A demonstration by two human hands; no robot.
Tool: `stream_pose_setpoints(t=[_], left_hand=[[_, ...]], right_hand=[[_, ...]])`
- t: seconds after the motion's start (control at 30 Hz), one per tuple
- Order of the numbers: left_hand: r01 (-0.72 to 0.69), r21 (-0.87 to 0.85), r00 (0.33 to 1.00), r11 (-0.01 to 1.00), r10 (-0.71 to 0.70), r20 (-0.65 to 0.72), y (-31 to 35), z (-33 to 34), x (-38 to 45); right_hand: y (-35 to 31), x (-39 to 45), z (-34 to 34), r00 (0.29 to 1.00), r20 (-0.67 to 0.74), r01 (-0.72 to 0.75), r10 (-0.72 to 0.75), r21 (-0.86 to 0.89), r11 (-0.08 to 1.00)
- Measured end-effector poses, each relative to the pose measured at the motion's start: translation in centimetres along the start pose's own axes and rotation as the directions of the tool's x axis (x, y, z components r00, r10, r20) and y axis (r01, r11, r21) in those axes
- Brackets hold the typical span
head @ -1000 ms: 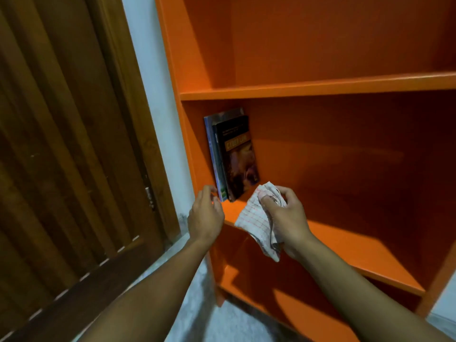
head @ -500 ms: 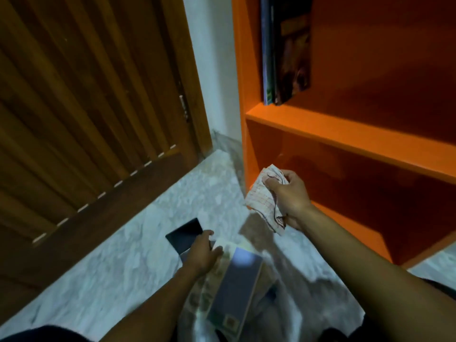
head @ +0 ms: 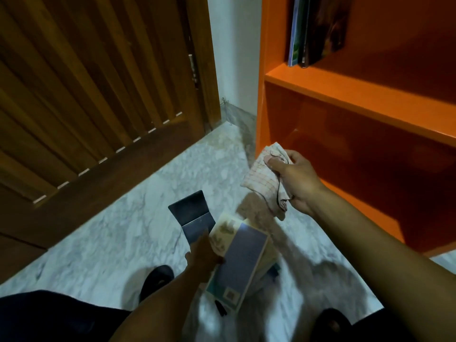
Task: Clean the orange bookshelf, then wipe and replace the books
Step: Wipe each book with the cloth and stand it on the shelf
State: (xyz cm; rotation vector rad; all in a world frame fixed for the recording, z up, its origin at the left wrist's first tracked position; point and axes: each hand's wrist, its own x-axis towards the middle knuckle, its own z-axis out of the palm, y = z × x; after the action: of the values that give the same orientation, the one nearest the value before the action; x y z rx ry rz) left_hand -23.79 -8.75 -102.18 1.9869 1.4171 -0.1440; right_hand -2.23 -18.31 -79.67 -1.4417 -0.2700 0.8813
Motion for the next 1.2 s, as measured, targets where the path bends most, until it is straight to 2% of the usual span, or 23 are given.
stream_pose_setpoints(t=[0.07,0.13,0.2,0.27,0.4,0.53,0.67,0.77,0.83,0.9,1.0,1.03,1.1,1.13,1.2], left_hand=[[-0.013,0.019,0.998,1.000,0.014,-0.068,0.5,-0.3,0.2],[-0.060,0.200,0.989,0.978,0.086,-0.120,1.1,-0.8,0.4],[-0.102,0.289,0.977,0.952,0.151,-0.152,1.7,-1.4,0.5],[-0.160,0.292,0.966,0.943,0.211,-0.151,2.6,-2.0,0.3],[-0.290,0.124,0.954,0.949,0.297,-0.045,3.9,-2.6,-0.7],[-0.370,0.071,0.928,0.926,0.365,0.074,5.8,-3.9,-1.6],[-0.351,-0.152,0.932,0.924,0.360,0.034,9.1,-8.1,-2.1],[-0.386,-0.295,0.920,0.874,0.387,-0.057,12.0,-13.4,-3.1],[-0.408,-0.372,0.912,0.834,0.394,-0.116,13.7,-17.2,-3.7],[-0.367,-0.521,0.922,0.771,0.377,-0.092,15.3,-20.6,-4.6],[-0.347,-0.578,0.926,0.738,0.368,-0.085,16.7,-23.9,-6.6],[-0.335,-0.601,0.928,0.726,0.365,-0.075,16.9,-24.6,-7.6],[-0.325,-0.666,0.920,0.672,0.389,-0.057,17.2,-25.0,-9.4],[-0.324,-0.692,0.915,0.645,0.400,-0.056,17.2,-24.8,-10.2],[-0.333,-0.728,0.908,0.599,0.413,-0.076,17.3,-24.1,-11.4]], right_hand=[[-0.4,-0.3,-0.3,0.988,0.057,-0.153,0.145,0.178,0.972],[-1.1,-0.5,-0.6,0.955,0.131,-0.295,0.266,0.329,0.897],[-1.5,-0.7,-0.8,0.942,0.150,-0.335,0.300,0.372,0.865],[-1.8,-0.8,-0.7,0.940,0.154,-0.341,0.305,0.413,0.844],[-2.2,-1.2,-0.4,0.938,0.152,-0.346,0.311,0.461,0.817],[-3.3,-1.6,-0.9,0.945,0.157,-0.328,0.289,0.489,0.808],[-4.8,-2.2,-1.5,0.967,0.119,-0.253,0.224,0.508,0.823],[-5.7,-2.3,-1.6,0.982,0.046,-0.179,0.183,0.527,0.831],[-6.0,-2.5,-1.4,0.993,-0.040,-0.079,0.108,0.440,0.894],[-5.8,-2.3,-1.0,0.988,-0.150,0.067,-0.022,0.305,0.950],[-5.4,-1.6,-0.4,0.906,-0.285,0.333,-0.314,0.018,0.943],[-5.3,-1.3,-0.4,0.852,-0.297,0.420,-0.431,-0.105,0.902],[-5.2,-0.6,-0.6,0.743,-0.212,0.545,-0.635,-0.359,0.758],[-5.1,-0.2,-0.6,0.711,-0.136,0.565,-0.690,-0.474,0.676],[-4.5,0.1,-0.2,0.709,0.028,0.533,-0.705,-0.676,0.509]])
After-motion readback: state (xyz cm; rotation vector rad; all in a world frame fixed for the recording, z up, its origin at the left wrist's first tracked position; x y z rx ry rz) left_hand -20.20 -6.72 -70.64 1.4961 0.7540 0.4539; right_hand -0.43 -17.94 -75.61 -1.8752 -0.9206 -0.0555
